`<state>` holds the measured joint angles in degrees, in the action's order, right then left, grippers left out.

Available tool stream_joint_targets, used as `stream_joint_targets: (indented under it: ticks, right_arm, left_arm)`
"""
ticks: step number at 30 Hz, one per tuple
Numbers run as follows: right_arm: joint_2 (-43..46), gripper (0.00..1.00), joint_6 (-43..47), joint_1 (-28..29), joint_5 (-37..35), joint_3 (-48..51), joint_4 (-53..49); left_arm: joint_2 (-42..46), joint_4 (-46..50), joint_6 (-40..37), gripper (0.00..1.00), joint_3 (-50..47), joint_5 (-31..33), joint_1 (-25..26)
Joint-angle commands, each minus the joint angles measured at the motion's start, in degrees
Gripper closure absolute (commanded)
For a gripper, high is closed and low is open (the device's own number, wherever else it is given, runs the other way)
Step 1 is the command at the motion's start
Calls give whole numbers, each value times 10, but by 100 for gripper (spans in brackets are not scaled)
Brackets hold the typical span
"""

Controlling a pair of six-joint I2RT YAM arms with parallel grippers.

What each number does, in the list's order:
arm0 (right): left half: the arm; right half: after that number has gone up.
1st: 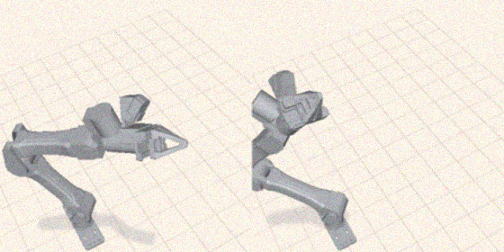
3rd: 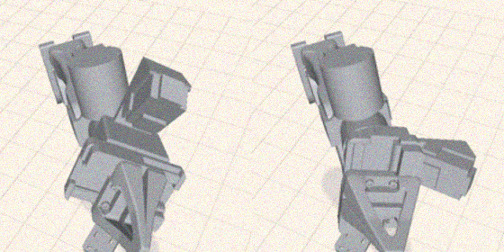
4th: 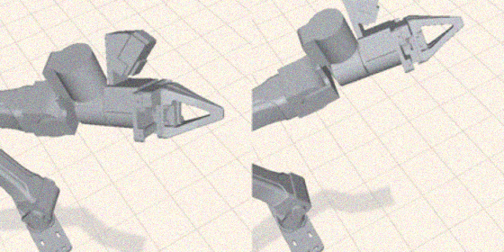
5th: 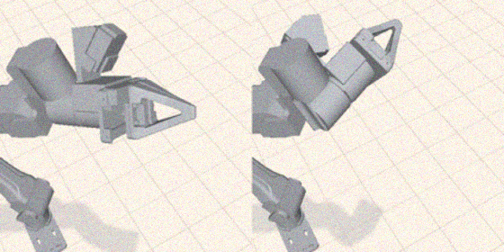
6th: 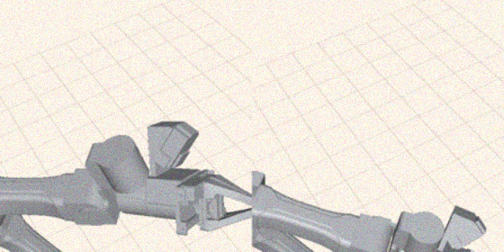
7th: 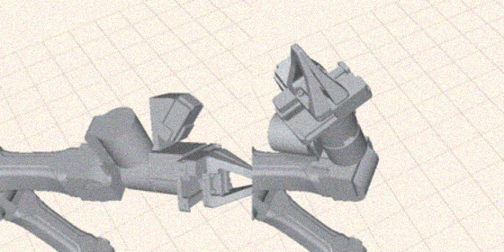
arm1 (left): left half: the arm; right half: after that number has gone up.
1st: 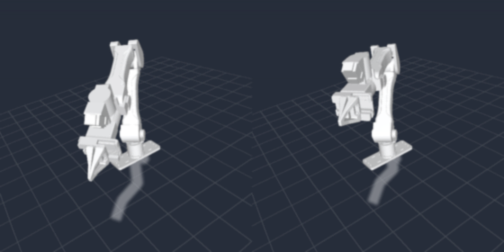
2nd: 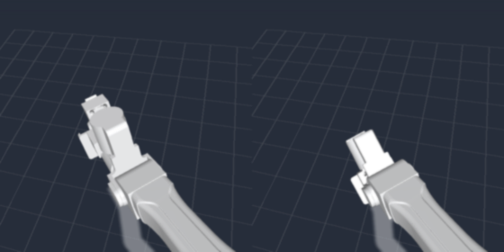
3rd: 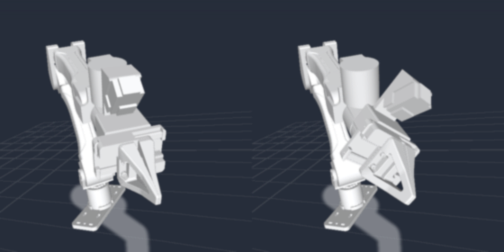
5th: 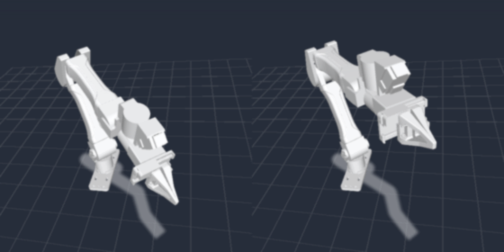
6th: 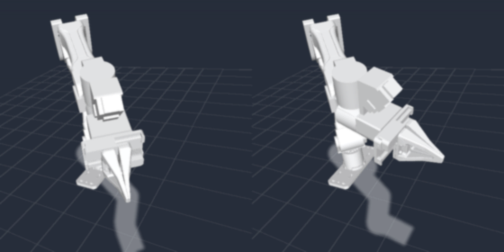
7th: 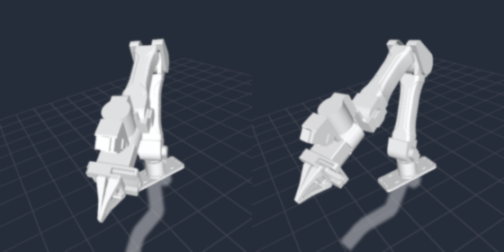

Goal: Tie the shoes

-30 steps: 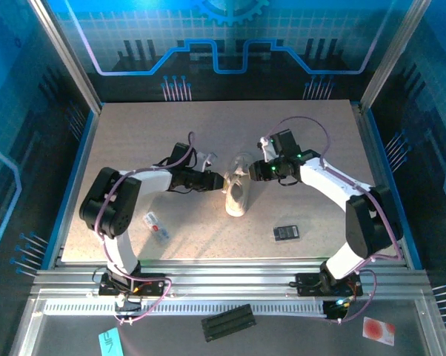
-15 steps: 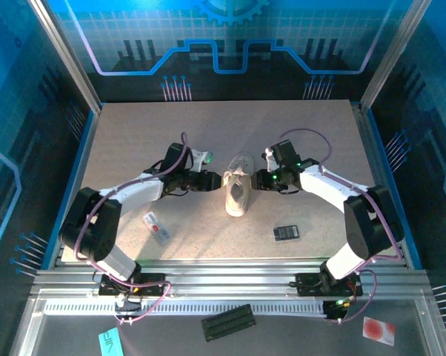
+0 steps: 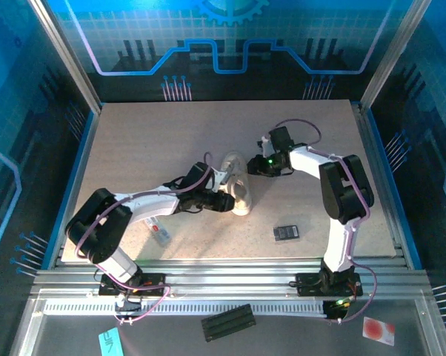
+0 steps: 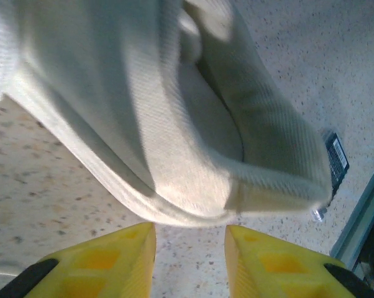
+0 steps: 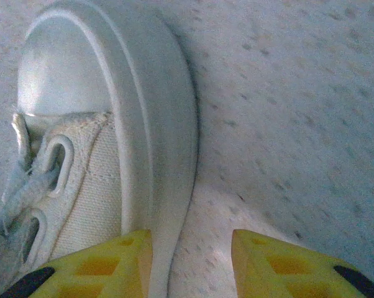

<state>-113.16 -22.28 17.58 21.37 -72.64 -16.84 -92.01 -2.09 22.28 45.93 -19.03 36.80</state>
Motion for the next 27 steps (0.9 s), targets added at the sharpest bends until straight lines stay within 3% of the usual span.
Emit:
stream_joint_targets:
  ticks: [1, 8, 13, 16, 20, 27]
  right_arm:
    - [-21, 62, 37, 1, 75, -27, 1]
    - [-35, 61, 77, 13, 142, -41, -8]
    - [-18, 54, 84, -8, 107, -75, -58]
    - [14, 53, 87, -36, 71, -93, -102]
    - [85, 52, 103, -54, -16, -89, -153]
    - [203, 53, 71, -13, -105, 3, -152]
  left_arm:
    - [-3, -17, 17, 65, 19, 36, 28]
    - [-13, -46, 19, 64, 44, 35, 71]
    - [-11, -50, 0, 63, 63, 21, 74]
    - [18, -6, -28, 61, 81, 21, 68]
    - [79, 45, -47, 60, 84, 14, 22]
    - [143, 88, -63, 58, 60, -37, -143]
